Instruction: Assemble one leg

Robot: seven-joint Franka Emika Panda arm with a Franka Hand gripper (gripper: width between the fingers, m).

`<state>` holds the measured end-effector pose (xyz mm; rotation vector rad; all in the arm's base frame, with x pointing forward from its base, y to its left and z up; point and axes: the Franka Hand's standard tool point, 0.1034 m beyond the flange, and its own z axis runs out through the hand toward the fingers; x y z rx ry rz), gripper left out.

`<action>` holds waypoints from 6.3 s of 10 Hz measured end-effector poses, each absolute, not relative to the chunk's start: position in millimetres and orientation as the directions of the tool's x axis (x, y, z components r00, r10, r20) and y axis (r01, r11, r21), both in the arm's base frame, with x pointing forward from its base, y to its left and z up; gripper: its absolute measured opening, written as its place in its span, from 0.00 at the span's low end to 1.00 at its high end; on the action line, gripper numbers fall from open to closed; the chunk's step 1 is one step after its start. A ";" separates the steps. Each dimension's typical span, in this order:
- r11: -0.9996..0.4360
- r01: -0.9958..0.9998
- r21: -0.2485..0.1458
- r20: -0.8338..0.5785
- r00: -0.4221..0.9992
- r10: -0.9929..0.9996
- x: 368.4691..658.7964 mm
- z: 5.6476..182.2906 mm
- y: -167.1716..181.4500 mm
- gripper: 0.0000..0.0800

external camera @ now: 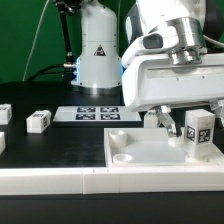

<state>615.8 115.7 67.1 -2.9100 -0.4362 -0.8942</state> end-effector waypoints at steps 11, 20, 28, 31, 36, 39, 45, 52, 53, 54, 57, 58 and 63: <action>-0.959 0.282 0.011 0.527 0.813 0.245 625.6 79.9 109.3 0.81; -0.943 0.310 -0.123 0.055 0.951 0.305 624.4 80.1 122.8 0.81; -0.987 0.087 -0.135 0.045 0.996 0.081 624.8 78.7 117.1 0.37; -0.946 -0.286 -0.150 0.008 0.957 -0.291 624.4 78.3 114.2 0.37; -0.583 -0.802 -0.132 -0.084 0.595 -0.799 620.6 75.0 124.1 0.37; -0.337 -0.935 -0.109 -0.134 0.350 -0.927 620.3 74.2 126.7 0.37; -0.593 -0.791 -0.151 -0.101 0.609 -0.787 624.6 77.0 122.9 0.77; -0.996 -0.058 -0.066 0.033 0.998 -0.061 621.9 78.0 128.7 0.81; -0.998 0.018 -0.055 0.038 0.999 0.016 621.6 78.4 130.4 0.81; -0.991 0.121 -0.050 0.047 0.992 0.118 622.7 78.7 128.5 0.81; -0.985 0.167 -0.051 0.049 0.985 0.165 622.5 78.5 128.9 0.78; -0.985 0.167 -0.051 0.049 0.985 0.165 622.5 78.5 128.9 0.78; -0.988 0.147 -0.047 0.047 0.988 0.145 622.9 77.9 123.9 0.38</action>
Offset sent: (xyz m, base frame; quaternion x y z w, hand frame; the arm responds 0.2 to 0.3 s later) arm 0.0000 0.0000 0.0000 0.0000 0.0000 0.0000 1.0000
